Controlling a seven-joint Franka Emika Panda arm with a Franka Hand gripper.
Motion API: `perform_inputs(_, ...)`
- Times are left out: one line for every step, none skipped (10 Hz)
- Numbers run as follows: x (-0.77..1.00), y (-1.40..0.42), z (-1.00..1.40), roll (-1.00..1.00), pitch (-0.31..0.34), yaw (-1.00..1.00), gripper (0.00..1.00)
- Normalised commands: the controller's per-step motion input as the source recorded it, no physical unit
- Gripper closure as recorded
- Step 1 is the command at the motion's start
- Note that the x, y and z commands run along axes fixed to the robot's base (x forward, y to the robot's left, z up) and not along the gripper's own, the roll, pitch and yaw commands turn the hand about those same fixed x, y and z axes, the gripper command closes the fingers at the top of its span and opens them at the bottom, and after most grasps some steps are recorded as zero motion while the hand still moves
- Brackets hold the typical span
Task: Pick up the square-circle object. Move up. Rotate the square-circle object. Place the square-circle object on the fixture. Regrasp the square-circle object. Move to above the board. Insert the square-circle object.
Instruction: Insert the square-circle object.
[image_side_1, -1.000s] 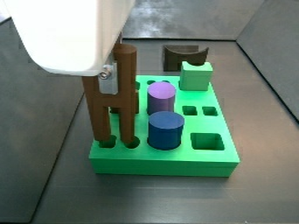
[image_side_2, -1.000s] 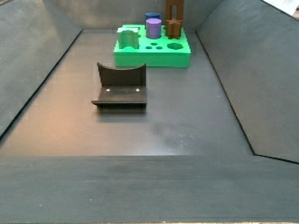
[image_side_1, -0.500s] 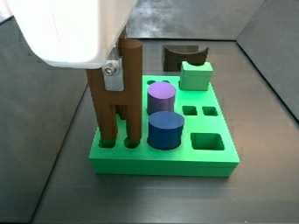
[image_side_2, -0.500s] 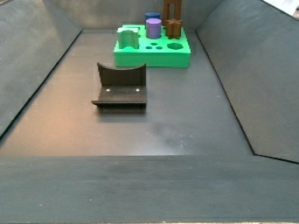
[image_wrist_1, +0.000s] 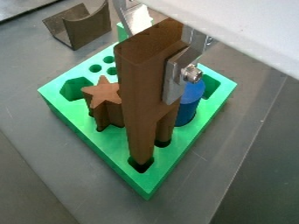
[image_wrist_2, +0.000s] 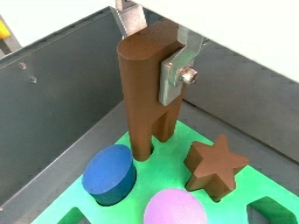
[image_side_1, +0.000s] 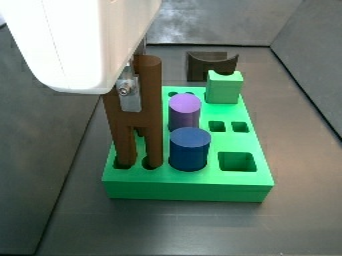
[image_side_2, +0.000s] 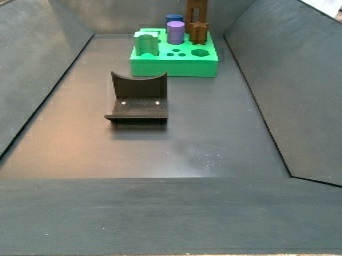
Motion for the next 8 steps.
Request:
perform_inputs(0.0,-0.06,-0.29,0.11,-0.051,0.03,1.0)
perform_inputs(-0.05,-0.15,-0.34,0.15,-0.063,0.16,1.0)
perform_inputs(-0.17,-0.16,-0.34,0.08,-0.17,0.11,1.0)
perform_inputs(-0.19,-0.23,-0.3,0.09,-0.187,0.02,1.0)
perform_inputs(-0.15,-0.19,-0.33,0.08,-0.173,0.0,1.0)
perform_inputs(-0.12,-0.05,-0.41,0.1,-0.151,0.0,1.0)
perform_inputs(0.0,0.0,-0.38,0.08,-0.111,0.0,1.0)
perform_inputs(0.0,0.1,-0.33,0.0,-0.067,0.0,1.0)
